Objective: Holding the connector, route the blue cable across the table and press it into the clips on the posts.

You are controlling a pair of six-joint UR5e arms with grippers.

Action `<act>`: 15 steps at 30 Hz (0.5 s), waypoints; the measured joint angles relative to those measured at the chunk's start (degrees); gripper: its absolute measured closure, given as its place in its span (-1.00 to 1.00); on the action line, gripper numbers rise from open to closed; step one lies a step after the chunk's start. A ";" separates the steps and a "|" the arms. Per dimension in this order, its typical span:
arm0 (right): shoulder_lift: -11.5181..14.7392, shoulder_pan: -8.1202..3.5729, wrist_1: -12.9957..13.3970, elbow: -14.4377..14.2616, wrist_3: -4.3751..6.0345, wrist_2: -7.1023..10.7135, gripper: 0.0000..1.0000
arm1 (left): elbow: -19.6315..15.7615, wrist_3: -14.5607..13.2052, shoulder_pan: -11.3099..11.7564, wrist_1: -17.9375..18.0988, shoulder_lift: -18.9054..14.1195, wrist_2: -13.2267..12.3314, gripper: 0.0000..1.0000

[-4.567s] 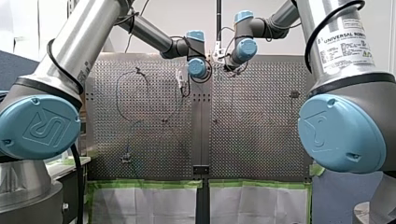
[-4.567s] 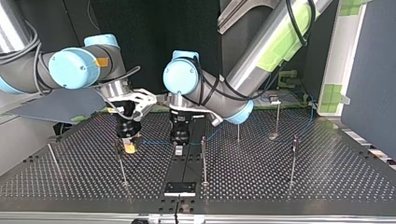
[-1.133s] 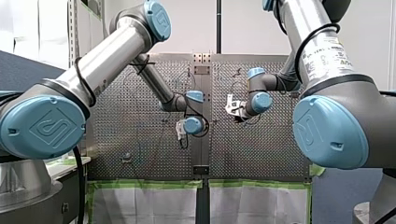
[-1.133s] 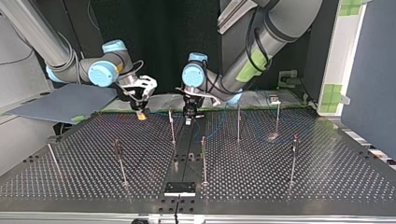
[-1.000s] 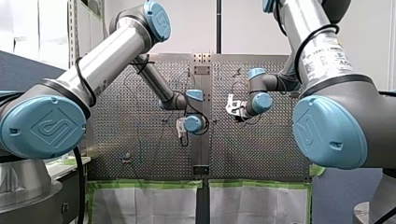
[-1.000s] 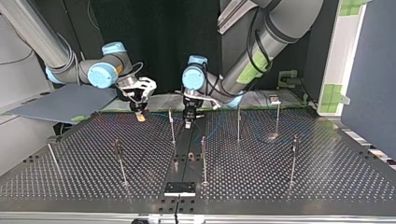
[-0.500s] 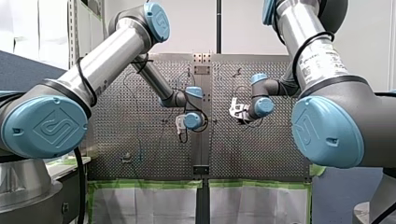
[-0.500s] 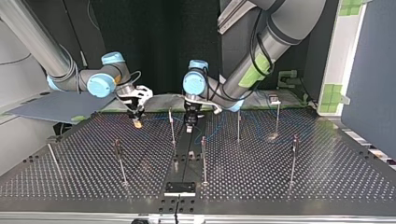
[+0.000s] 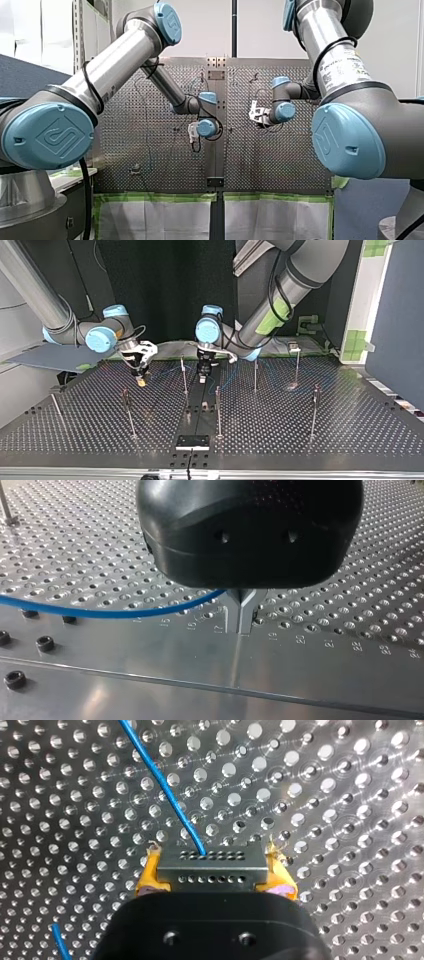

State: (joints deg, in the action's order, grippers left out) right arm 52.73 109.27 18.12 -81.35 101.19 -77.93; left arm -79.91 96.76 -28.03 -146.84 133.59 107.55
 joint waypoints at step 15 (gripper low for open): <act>-0.13 -0.09 -1.07 0.04 -0.44 0.17 1.00 | -0.01 -0.52 -0.57 -3.23 -0.08 0.76 -1.00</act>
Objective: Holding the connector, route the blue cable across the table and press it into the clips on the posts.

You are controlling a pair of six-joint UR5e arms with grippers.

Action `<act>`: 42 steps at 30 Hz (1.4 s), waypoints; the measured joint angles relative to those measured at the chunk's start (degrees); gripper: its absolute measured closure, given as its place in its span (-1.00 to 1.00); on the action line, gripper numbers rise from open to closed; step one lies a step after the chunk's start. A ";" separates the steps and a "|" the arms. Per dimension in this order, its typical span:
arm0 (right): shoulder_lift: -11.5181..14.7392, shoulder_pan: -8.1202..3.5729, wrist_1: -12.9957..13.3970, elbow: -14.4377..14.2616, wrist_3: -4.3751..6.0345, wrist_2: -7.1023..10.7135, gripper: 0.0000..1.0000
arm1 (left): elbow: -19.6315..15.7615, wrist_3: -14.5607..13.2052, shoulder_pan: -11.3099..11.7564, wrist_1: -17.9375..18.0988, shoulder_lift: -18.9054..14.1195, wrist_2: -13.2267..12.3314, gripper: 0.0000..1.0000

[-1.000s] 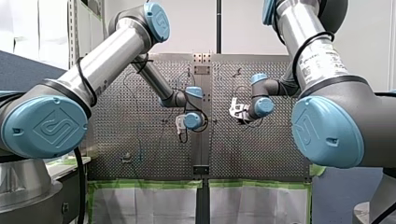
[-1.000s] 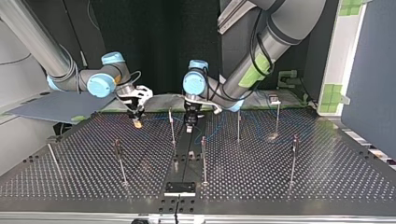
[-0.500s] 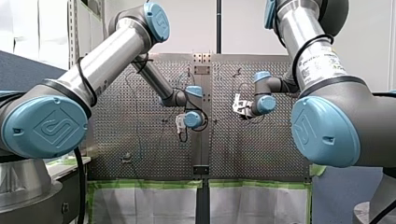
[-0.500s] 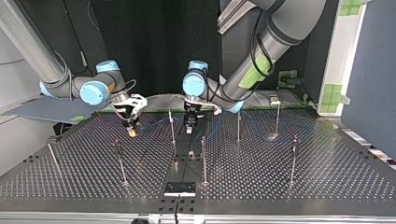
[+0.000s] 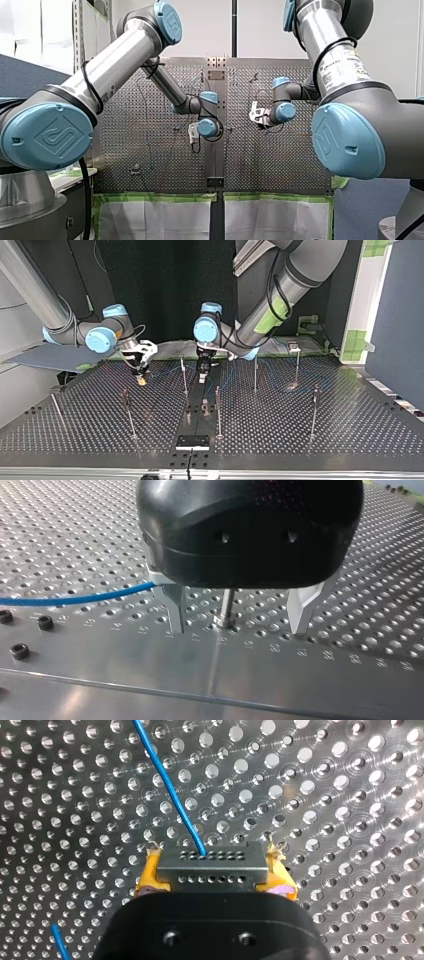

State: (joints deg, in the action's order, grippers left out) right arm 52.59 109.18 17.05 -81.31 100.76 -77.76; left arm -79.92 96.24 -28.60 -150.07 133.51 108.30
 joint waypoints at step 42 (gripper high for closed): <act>0.00 -4.00 -4.40 -0.41 -1.55 0.16 1.00 | -2.83 0.84 -17.27 -8.47 -5.84 15.56 -1.00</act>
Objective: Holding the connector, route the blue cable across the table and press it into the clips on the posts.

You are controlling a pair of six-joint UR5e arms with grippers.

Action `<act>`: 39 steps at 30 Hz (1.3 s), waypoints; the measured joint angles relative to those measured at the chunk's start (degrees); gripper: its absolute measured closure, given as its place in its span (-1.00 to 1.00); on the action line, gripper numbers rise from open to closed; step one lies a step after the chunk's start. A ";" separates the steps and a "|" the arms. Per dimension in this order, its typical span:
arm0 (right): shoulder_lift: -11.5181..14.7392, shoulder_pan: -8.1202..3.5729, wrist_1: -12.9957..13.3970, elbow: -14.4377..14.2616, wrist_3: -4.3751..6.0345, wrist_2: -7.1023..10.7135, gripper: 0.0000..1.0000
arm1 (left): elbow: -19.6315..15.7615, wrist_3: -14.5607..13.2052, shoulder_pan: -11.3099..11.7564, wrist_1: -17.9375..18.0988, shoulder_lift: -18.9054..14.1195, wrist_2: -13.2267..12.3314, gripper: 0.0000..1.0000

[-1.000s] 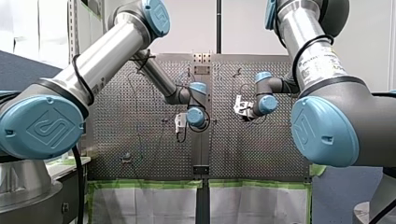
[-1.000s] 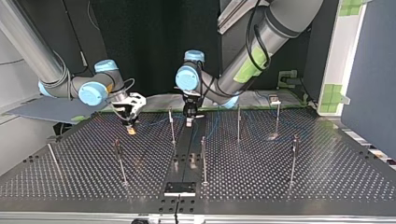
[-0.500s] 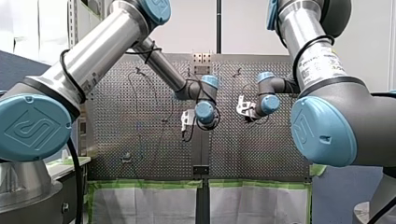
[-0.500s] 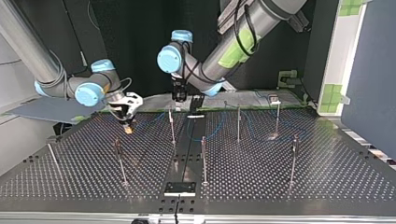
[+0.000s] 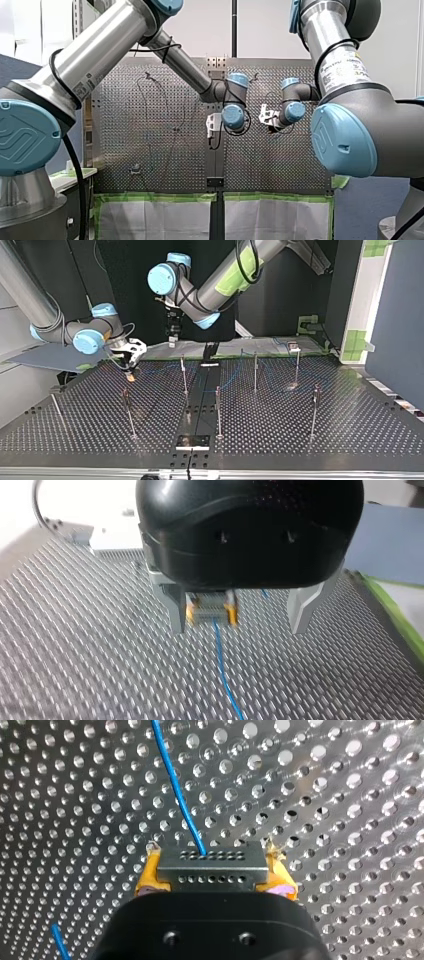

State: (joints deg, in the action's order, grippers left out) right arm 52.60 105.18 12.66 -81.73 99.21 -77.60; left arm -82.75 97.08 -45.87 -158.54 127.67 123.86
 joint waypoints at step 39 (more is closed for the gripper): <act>0.01 -1.29 -1.04 -0.03 -1.05 1.84 1.00 | 19.35 5.93 -1.73 2.80 17.58 2.42 -1.00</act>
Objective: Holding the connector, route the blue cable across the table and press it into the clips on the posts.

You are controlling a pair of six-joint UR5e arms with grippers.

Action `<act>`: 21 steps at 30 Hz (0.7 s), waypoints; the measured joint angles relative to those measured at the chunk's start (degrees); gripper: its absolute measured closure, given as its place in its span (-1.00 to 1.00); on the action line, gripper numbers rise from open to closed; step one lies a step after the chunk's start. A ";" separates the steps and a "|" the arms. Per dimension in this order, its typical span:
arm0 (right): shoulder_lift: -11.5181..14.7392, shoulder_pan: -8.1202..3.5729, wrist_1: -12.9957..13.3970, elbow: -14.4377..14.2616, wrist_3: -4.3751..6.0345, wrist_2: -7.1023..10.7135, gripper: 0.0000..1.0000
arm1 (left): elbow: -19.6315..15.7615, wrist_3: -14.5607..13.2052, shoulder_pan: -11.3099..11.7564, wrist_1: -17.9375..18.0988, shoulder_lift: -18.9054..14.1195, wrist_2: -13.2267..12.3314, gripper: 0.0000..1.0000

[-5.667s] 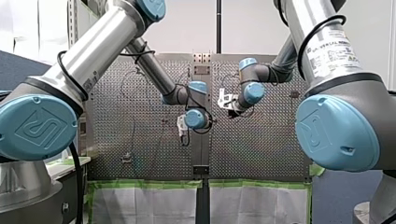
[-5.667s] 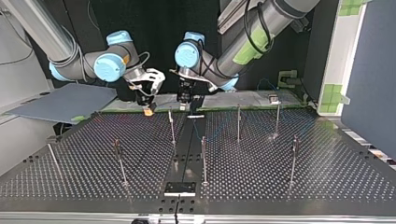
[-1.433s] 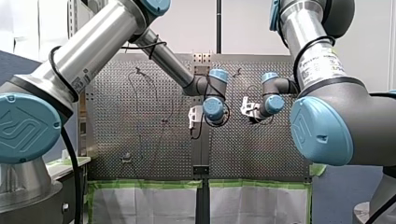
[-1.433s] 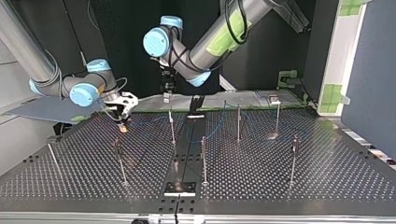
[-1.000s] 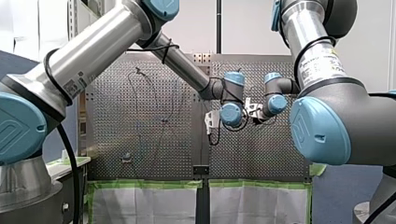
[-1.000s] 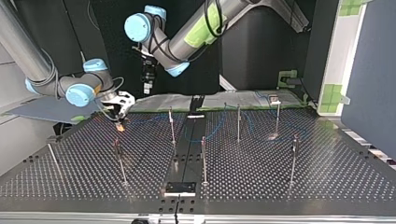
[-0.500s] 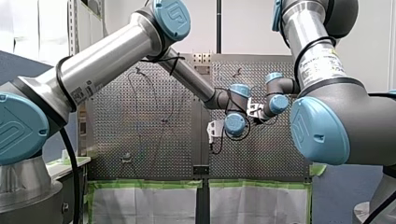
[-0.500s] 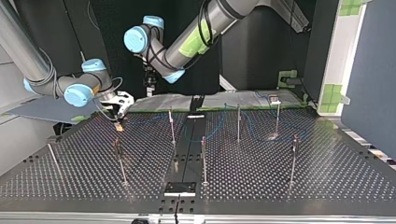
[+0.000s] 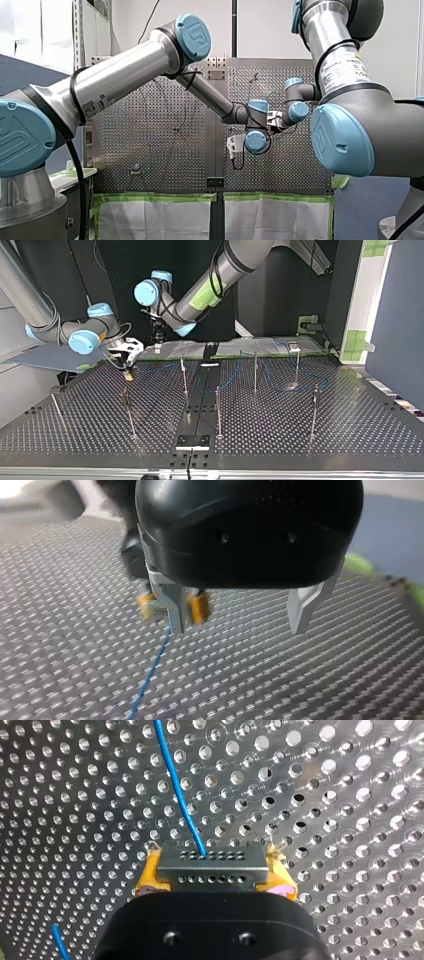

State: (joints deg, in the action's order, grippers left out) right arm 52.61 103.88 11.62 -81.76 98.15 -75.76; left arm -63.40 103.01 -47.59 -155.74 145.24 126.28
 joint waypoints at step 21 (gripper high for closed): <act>0.12 0.00 -0.04 0.03 -0.12 0.11 1.00 | 9.06 -0.38 3.35 -0.49 2.13 1.58 -1.00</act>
State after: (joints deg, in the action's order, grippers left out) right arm 52.73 103.88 11.58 -81.73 98.03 -75.65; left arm -54.34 102.63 -44.24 -156.23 147.37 127.87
